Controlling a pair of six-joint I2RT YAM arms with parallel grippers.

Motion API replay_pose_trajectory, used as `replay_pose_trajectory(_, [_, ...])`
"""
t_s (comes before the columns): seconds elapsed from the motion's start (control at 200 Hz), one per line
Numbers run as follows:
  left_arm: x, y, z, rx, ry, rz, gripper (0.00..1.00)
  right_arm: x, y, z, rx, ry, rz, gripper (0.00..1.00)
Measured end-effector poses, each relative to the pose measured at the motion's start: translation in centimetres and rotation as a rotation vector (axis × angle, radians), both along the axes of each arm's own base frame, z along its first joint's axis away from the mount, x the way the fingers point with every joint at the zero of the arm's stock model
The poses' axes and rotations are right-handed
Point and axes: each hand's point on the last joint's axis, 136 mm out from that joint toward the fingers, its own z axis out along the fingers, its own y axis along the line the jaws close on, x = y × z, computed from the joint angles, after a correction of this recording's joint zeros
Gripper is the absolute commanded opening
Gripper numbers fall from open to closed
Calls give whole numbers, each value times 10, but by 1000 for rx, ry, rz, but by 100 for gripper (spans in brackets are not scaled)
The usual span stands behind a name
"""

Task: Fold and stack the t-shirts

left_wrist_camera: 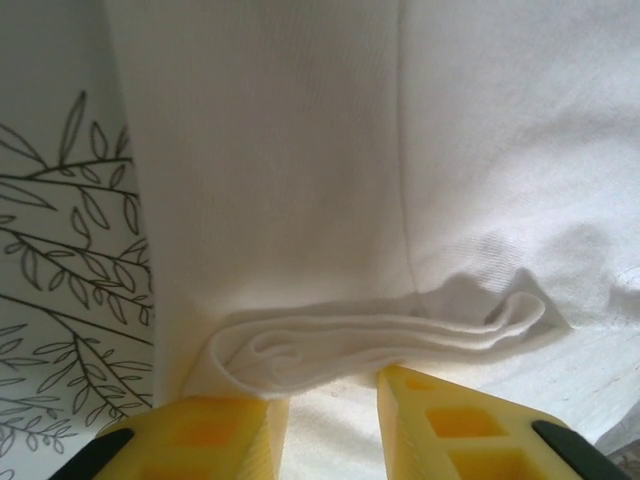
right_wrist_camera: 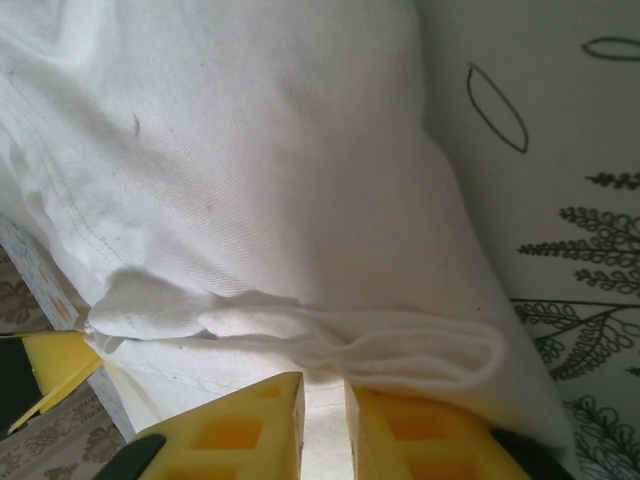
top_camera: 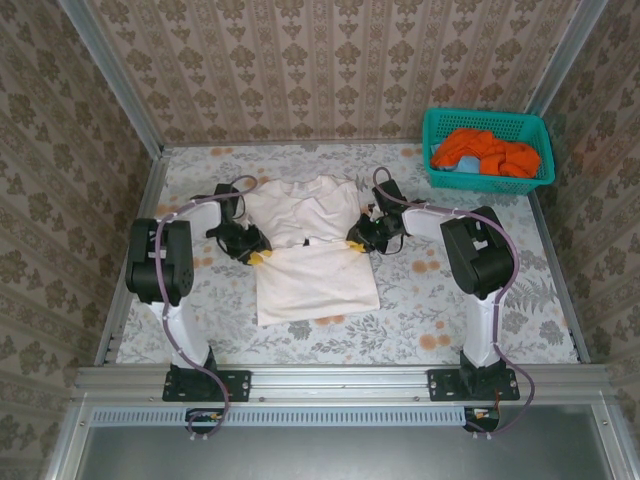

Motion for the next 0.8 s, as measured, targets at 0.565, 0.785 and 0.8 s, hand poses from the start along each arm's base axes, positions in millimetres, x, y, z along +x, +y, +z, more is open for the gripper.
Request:
replay_pose_trajectory(0.565, [32, 32, 82, 16, -222, 112, 80, 10, -19, 108, 60, -265, -65, 74])
replay_pose_trajectory(0.785, [-15, 51, 89, 20, -183, 163, 71, -51, -42, 73, -6, -174, -24, 72])
replay_pose_trajectory(0.8, [-20, 51, 86, 22, -169, 161, 70, -57, -43, 69, -13, -157, -19, 72])
